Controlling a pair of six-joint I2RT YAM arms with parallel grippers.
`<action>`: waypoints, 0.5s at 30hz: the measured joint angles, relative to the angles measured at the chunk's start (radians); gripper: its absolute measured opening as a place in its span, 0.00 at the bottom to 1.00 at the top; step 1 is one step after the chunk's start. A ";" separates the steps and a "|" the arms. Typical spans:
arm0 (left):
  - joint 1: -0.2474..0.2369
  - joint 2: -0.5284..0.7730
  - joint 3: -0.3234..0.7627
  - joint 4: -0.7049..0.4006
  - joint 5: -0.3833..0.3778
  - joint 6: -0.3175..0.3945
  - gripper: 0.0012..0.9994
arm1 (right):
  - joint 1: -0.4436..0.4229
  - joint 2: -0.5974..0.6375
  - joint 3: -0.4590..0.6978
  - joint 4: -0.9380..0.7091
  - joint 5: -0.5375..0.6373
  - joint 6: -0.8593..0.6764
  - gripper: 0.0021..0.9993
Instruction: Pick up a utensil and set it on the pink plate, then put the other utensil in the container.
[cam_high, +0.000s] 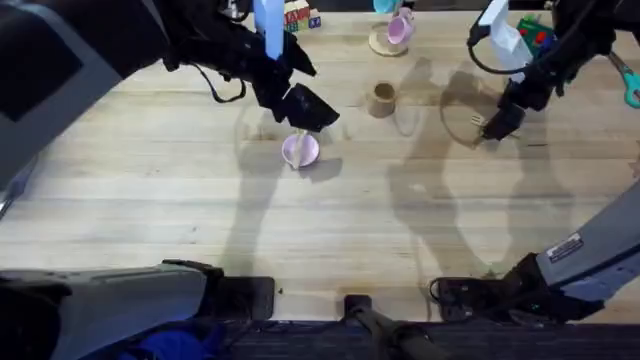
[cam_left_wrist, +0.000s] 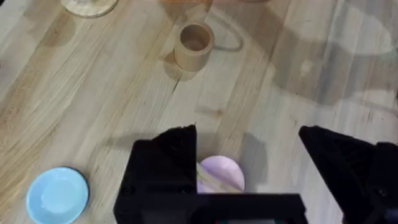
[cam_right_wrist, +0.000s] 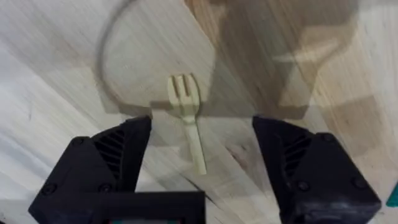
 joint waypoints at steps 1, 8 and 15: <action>0.000 0.000 0.000 0.000 0.000 0.000 0.99 | 0.000 0.002 0.002 -0.001 0.000 0.006 1.00; 0.000 0.000 0.000 0.000 0.000 0.000 0.99 | 0.007 0.006 0.009 -0.008 0.000 0.064 1.00; 0.000 0.000 0.000 0.000 0.000 0.000 0.99 | 0.041 0.007 0.008 -0.005 0.074 0.108 1.00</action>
